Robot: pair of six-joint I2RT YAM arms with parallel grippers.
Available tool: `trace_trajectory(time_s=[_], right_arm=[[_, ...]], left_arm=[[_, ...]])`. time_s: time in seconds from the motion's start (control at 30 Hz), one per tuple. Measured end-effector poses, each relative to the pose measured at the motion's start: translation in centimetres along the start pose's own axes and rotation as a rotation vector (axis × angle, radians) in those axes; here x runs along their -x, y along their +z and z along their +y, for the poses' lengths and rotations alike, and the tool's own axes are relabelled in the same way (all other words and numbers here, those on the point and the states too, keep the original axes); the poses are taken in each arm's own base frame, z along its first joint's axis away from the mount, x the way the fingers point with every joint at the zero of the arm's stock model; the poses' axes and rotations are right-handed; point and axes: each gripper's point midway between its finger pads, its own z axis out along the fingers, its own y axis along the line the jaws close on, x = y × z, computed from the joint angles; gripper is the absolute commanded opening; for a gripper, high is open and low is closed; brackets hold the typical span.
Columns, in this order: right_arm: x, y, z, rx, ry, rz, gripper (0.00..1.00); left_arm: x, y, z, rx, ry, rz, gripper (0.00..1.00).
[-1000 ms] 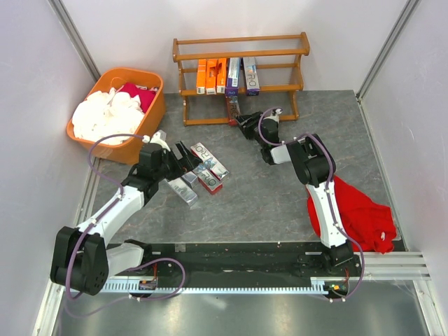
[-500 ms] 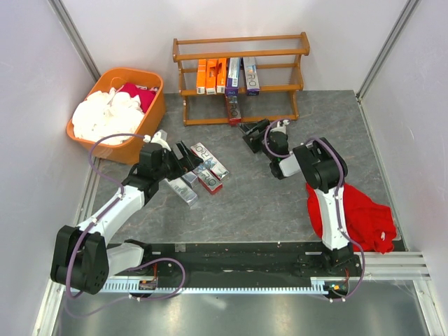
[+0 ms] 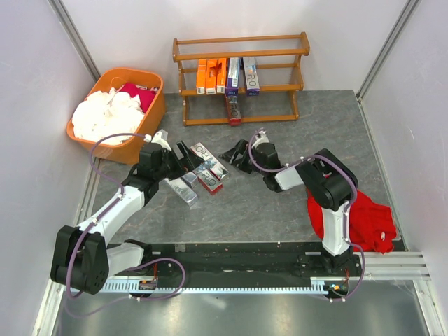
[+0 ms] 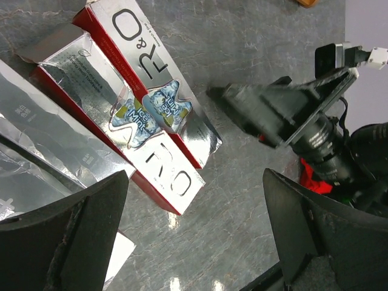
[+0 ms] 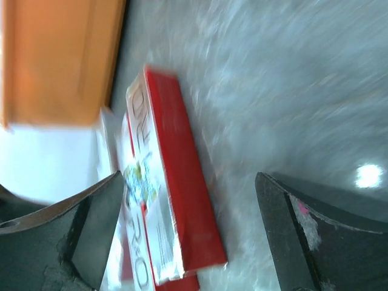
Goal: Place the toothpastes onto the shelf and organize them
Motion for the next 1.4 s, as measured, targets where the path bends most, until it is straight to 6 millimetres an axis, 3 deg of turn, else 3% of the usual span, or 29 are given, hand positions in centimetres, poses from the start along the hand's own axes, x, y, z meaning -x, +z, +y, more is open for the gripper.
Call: trace_trajectory(time_s=[0.2,0.33,0.73,1.27,1.4], right_arm=[[-4.0,-1.1,1.5,-0.058,-0.198,0.095,0.98],[-5.2,-1.9,1.5,-0.114,-0.319,0.116,0.97],[-5.5,-2.7,0.3,-0.234,-0.498,0.113,0.85],[-5.4,-2.0,0.0,-0.274,-0.606,0.119,0.84],[-5.5,-1.8,0.1,-0.259,-0.622,0.12,0.71]], left_arm=[[0.0,0.0,0.0,-0.004,0.001,-0.001,1.0],[0.0,0.0,-0.1,-0.006,0.002,-0.003,1.0],[0.0,0.0,-0.1,-0.009,0.002,-0.003,1.0],[-0.4,0.0,-0.2,-0.022,0.001,0.013,1.0],[-0.4,0.1,-0.2,-0.024,0.002,0.011,1.0]])
